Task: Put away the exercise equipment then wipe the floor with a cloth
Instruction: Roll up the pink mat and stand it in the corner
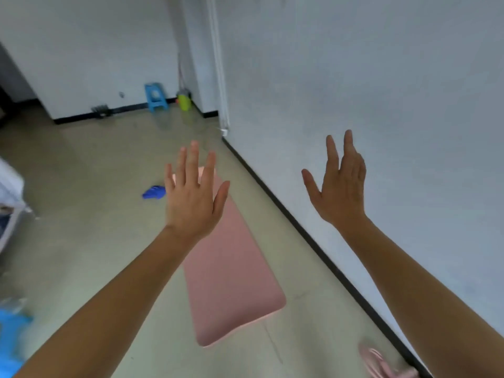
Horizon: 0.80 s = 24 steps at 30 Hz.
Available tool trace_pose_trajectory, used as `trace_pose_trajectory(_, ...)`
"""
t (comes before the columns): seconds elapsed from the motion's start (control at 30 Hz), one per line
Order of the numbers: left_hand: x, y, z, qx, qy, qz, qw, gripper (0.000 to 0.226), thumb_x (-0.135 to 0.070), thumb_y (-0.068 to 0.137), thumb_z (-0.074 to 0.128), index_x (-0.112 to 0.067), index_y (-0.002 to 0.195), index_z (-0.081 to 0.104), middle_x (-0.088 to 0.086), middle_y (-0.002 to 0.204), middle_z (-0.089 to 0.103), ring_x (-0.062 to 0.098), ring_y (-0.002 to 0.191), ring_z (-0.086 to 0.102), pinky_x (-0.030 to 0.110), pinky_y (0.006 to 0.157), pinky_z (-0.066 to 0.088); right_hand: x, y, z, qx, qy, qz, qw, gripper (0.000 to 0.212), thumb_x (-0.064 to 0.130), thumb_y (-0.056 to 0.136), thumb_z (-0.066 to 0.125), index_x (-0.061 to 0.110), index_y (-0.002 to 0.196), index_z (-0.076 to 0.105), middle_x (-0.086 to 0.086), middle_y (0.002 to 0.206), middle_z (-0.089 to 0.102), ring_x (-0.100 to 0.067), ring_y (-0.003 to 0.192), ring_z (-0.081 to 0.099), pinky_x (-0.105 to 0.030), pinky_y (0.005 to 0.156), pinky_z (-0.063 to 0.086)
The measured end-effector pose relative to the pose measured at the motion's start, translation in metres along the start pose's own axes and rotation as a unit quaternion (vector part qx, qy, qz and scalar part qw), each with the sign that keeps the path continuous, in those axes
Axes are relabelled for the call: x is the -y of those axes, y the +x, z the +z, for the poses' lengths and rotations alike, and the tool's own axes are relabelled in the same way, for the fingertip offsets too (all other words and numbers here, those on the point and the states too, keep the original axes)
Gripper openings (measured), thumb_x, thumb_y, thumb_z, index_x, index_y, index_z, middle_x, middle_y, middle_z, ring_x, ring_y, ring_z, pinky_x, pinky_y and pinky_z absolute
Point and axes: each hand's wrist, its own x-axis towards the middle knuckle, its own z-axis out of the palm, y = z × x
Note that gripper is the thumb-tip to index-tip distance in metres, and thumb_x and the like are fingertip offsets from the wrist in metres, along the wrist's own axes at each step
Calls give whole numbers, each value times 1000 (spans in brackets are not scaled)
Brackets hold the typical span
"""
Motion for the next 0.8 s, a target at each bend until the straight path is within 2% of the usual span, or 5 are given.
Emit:
trace_pose_trajectory(0.17, 188, -50, -54, 13, 67, -60, 996, 63, -47, 100, 37, -7, 149, 35, 25, 158, 23, 43, 145, 23, 64, 111, 24, 195, 21, 79, 42, 73, -67, 994, 74, 50, 101, 46, 10, 158, 21, -27, 164, 8, -41, 150, 21, -55, 119, 21)
trace_pose_trajectory(0.33, 326, -63, -82, 14, 112, -117, 987, 65, -49, 100, 30, -7, 150, 33, 25, 158, 21, 44, 145, 21, 62, 113, 21, 330, 41, 141, 78, 90, -128, 985, 74, 51, 100, 46, 12, 158, 22, -25, 164, 8, -42, 148, 23, -55, 119, 21)
trace_pose_trajectory(0.6, 489, -71, -18, 79, 136, -161, 974, 65, -48, 99, 31, -8, 150, 33, 25, 157, 22, 44, 145, 20, 63, 113, 22, 467, 61, 273, 123, 120, -172, 970, 71, 51, 98, 50, 12, 155, 31, -26, 162, 17, -44, 142, 32, -55, 116, 25)
trace_pose_trajectory(0.8, 627, 1, 37, 86, 157, -160, 971, 66, -49, 99, 29, -8, 151, 29, 24, 159, 18, 43, 146, 17, 64, 112, 24, 562, 138, 393, 120, 143, -166, 968, 70, 50, 98, 52, 9, 153, 37, -27, 159, 26, -44, 141, 35, -55, 114, 28)
